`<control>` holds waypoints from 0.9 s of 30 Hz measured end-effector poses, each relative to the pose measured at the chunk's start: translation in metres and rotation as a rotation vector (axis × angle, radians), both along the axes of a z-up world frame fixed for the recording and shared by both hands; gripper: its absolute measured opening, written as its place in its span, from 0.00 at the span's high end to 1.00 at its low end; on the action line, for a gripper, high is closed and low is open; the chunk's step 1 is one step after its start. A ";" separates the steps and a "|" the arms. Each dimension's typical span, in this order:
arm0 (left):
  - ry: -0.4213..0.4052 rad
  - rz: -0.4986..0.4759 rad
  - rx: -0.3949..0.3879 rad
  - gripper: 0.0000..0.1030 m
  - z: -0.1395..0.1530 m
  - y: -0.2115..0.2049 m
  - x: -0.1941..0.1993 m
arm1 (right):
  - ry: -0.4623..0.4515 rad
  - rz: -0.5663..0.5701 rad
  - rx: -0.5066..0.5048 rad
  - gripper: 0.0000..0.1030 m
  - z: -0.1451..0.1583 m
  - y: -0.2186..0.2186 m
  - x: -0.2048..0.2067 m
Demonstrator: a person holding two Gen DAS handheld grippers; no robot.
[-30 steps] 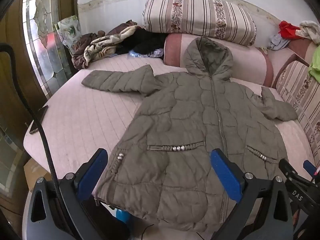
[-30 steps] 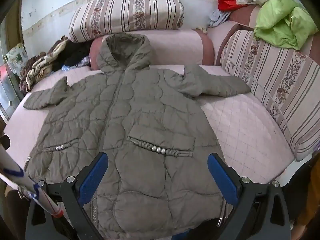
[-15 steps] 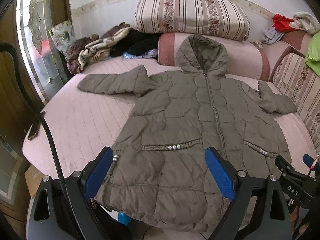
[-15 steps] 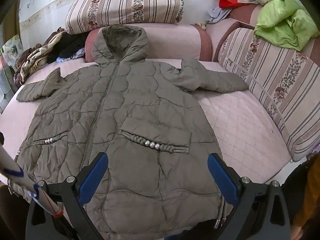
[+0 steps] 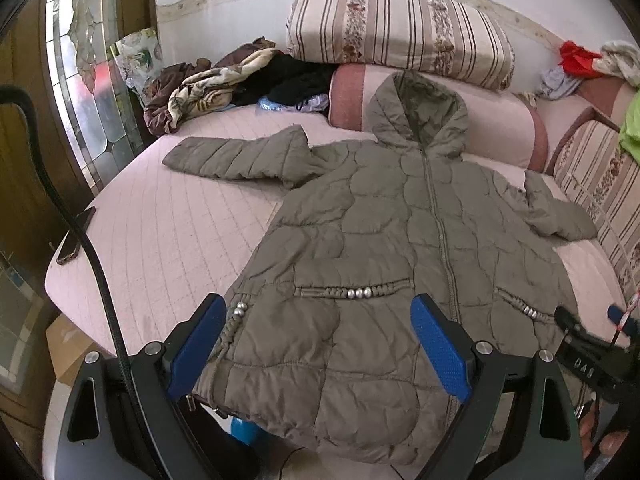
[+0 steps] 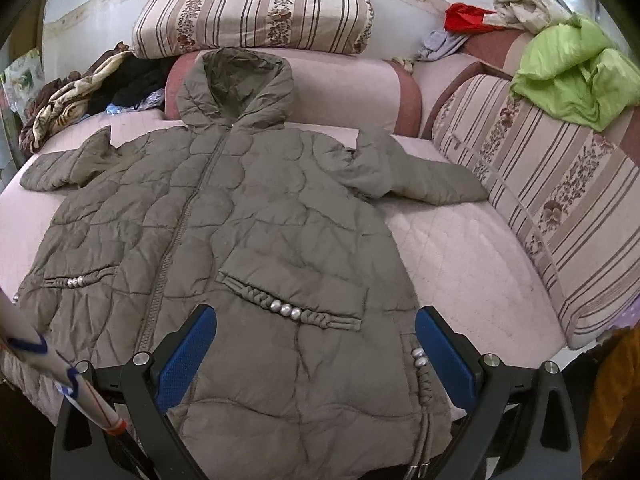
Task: Fold large clothes
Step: 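Position both grippers open above the coat's hem, then grasp the coat's sleeve cuff with the left gripper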
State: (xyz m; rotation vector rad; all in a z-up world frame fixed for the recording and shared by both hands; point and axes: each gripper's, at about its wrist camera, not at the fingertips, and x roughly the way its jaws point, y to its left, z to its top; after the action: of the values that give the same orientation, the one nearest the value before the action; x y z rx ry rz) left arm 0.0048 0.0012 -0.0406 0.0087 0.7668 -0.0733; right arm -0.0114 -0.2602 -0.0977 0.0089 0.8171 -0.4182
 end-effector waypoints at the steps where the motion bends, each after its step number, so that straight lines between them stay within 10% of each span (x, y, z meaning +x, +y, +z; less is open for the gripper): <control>1: -0.014 0.000 0.003 0.10 0.001 0.001 -0.001 | 0.001 0.002 0.005 0.02 -0.001 0.000 -0.001; 11: 0.035 -0.052 0.028 0.10 -0.013 -0.010 0.002 | 0.038 0.023 0.020 0.02 -0.014 0.009 0.001; 27: 0.029 0.244 0.114 0.10 -0.008 0.094 0.050 | 0.004 0.202 0.063 0.05 -0.012 0.061 0.024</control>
State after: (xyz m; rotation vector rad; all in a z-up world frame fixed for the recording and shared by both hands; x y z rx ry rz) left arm 0.0550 0.0955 -0.0484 0.0224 0.7948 0.2022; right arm 0.0123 -0.1992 -0.1100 -0.0156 0.8258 -0.2015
